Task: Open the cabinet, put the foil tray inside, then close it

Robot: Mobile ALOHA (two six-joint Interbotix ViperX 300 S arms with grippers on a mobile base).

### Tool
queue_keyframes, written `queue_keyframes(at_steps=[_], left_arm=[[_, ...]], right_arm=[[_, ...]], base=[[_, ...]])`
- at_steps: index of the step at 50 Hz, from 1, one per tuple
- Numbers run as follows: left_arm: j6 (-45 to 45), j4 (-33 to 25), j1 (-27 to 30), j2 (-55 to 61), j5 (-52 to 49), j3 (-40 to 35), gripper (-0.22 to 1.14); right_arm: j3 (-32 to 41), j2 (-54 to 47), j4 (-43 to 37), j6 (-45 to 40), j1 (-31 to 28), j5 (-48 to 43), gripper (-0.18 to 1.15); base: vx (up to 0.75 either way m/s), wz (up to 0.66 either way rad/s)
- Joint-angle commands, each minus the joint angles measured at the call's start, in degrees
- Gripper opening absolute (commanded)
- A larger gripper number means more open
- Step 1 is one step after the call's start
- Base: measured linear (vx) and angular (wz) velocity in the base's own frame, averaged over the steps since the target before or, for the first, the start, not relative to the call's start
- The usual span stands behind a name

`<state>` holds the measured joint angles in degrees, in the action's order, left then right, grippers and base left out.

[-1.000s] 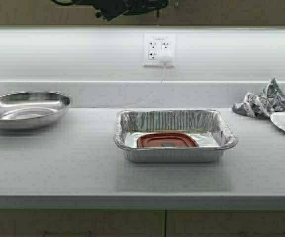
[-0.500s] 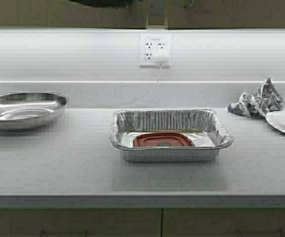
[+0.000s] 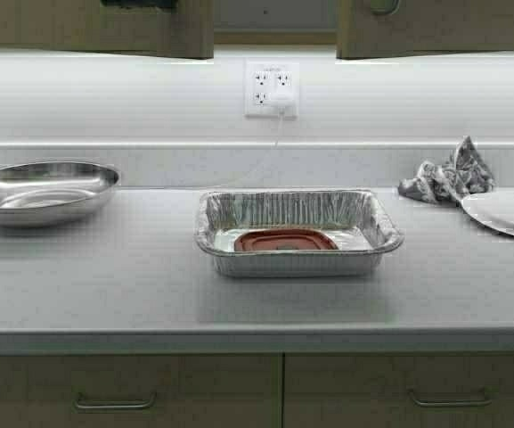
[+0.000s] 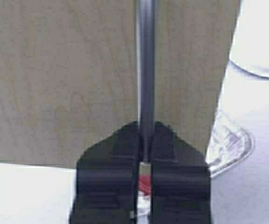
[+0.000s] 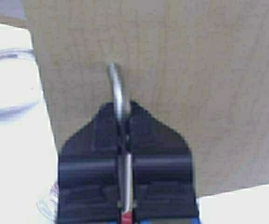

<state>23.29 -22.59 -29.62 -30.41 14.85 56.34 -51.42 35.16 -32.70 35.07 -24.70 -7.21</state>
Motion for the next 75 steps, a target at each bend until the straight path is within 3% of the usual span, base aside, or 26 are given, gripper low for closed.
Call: queue_keyframes(at_steps=[1, 5, 8, 16, 18, 20, 25, 32, 37, 41, 42, 46, 49, 56, 66, 75], left_arm=[[-0.26, -0.18, 9.23, -3.08, 0.70, -0.70, 0.04], [0.00, 0.26, 9.32, -2.55, 0.79, -1.23, 0.09], [-0.09, 1.76, 9.32, -1.93, 0.53, -1.85, 0.21], [-1.05, 4.92, 9.32, -0.70, -0.62, -2.64, 0.88], [-1.14, 5.01, 9.32, -0.70, -0.88, -2.64, 1.04], [-1.23, 5.01, 9.32, -0.88, -1.41, -2.46, 1.09], [-1.67, 4.92, 9.32, -2.46, -5.71, -1.76, 1.00], [-2.46, 4.83, 8.17, -8.35, -14.59, 0.00, 0.73], [-2.64, 4.92, 5.98, -12.92, -18.81, 1.14, 0.31], [-2.90, 4.83, 1.58, -14.85, -19.60, 1.76, -0.12], [-3.08, 4.83, 0.44, -14.85, -19.51, 1.58, -0.15], [-4.04, 4.48, -4.75, -13.71, -18.19, 1.14, -0.02], [-4.83, 4.48, -8.26, -11.87, -15.12, 0.70, 0.09], [-6.77, 4.48, -14.41, -3.52, -6.50, -2.02, 0.03], [-9.14, 4.57, -16.79, 11.16, 2.02, -10.37, 0.03], [-9.67, 4.66, -16.79, 21.09, 5.71, -18.19, 0.03]], right_arm=[[1.32, -2.29, 1.93, 0.53, 8.00, 0.44, 0.08], [2.11, -4.13, 2.81, 0.44, 8.17, 0.00, 0.13], [2.90, -5.45, 3.16, 0.44, 8.17, 0.53, 0.27], [4.13, -7.21, 3.96, 0.44, 9.32, 2.37, 0.90], [4.31, -7.47, 3.96, 0.35, 9.93, 3.34, 1.01], [4.31, -7.47, 3.96, 0.18, 10.37, 4.75, 1.05], [3.87, -4.83, 4.04, -0.18, 10.81, 10.72, 1.02], [1.67, 2.99, 4.04, -1.23, 10.81, 18.46, 0.98], [0.62, 7.65, 4.04, -3.43, 10.72, 23.73, 0.82], [0.35, 9.58, 3.87, -5.71, 8.88, 27.60, 0.53], [0.26, 9.84, 3.87, -6.15, 8.17, 27.95, 0.44], [0.18, 10.02, 4.04, -7.03, 3.78, 27.33, 0.09], [0.44, 9.32, 4.04, -7.21, -0.53, 24.52, -0.06], [1.67, 4.66, 4.04, -7.38, -9.05, 13.54, 0.10], [6.24, -4.75, 4.04, -7.21, -9.32, 2.90, 0.08], [14.50, -13.10, 5.19, -7.12, -9.32, 1.67, 0.08]], base=[[-0.15, -0.02], [-0.15, -0.03], [-0.16, -0.01], [-0.16, -0.02], [-0.14, -0.01], [-0.12, 0.00], [-0.10, 0.02], [-0.07, 0.04], [-0.06, 0.05], [-0.06, 0.03], [-0.06, 0.05], [-0.06, 0.05], [-0.06, 0.06], [-0.05, 0.03], [-0.03, 0.01], [-0.02, -0.01]])
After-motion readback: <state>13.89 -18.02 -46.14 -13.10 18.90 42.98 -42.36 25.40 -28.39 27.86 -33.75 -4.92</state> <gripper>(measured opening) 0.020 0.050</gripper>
